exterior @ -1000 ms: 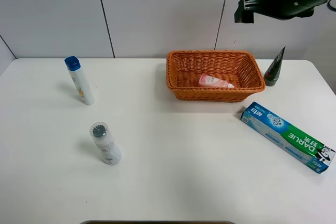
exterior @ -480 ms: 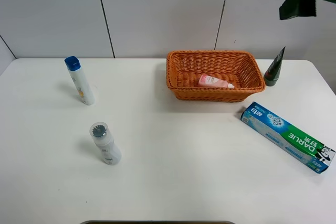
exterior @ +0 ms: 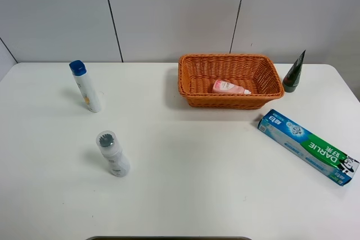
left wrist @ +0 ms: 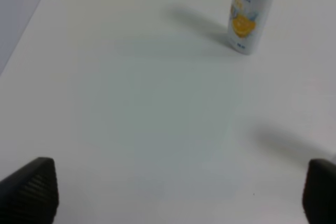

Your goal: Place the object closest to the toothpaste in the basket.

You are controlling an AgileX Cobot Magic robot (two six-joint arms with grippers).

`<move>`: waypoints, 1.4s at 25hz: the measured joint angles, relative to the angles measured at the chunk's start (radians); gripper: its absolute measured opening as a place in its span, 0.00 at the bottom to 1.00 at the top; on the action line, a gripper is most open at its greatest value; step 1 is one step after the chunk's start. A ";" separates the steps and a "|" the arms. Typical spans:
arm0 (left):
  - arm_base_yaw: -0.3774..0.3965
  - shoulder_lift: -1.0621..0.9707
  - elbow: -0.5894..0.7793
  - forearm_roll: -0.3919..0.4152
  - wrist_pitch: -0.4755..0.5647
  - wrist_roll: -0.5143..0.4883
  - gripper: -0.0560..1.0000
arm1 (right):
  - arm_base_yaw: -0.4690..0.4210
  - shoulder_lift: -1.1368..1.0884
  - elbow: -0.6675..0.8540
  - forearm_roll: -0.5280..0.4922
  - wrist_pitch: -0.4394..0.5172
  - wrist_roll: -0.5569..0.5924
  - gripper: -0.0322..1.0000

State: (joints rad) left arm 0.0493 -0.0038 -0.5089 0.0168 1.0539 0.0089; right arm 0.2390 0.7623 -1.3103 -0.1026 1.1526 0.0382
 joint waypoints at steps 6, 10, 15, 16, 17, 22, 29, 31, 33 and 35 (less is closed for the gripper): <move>0.000 0.000 0.000 0.000 0.000 0.000 0.94 | 0.000 -0.142 -0.001 0.000 0.064 0.000 0.99; 0.000 0.000 0.000 0.000 0.000 0.000 0.94 | -0.004 -0.221 -0.002 0.022 0.064 0.000 0.99; 0.000 0.000 0.000 0.000 0.000 0.000 0.94 | -0.109 -0.320 -0.002 0.103 0.064 -0.021 0.99; 0.000 0.000 0.000 0.000 0.000 0.000 0.94 | -0.131 -0.341 -0.003 0.111 0.065 -0.028 0.99; 0.000 0.000 0.000 0.000 0.000 0.000 0.94 | -0.153 -0.361 -0.003 0.118 0.065 -0.038 0.99; 0.000 0.000 0.000 0.000 0.000 0.000 0.94 | -0.206 -0.442 0.000 0.127 0.065 -0.038 0.99; 0.000 0.000 0.000 0.000 0.000 0.000 0.94 | -0.211 -0.566 0.183 0.103 0.064 -0.038 0.99; 0.000 0.000 0.000 0.000 0.000 0.000 0.94 | -0.211 -0.600 0.274 0.103 0.065 -0.038 0.99; 0.000 0.000 0.000 0.000 0.000 0.000 0.94 | -0.211 -0.627 0.372 0.103 0.065 -0.038 0.99; 0.000 0.000 0.000 0.000 0.000 0.000 0.94 | -0.211 -0.656 0.453 0.103 0.068 -0.032 0.99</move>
State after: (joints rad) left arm 0.0493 -0.0038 -0.5089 0.0168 1.0539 0.0089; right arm 0.0281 0.1060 -0.8573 0.0000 1.2206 0.0062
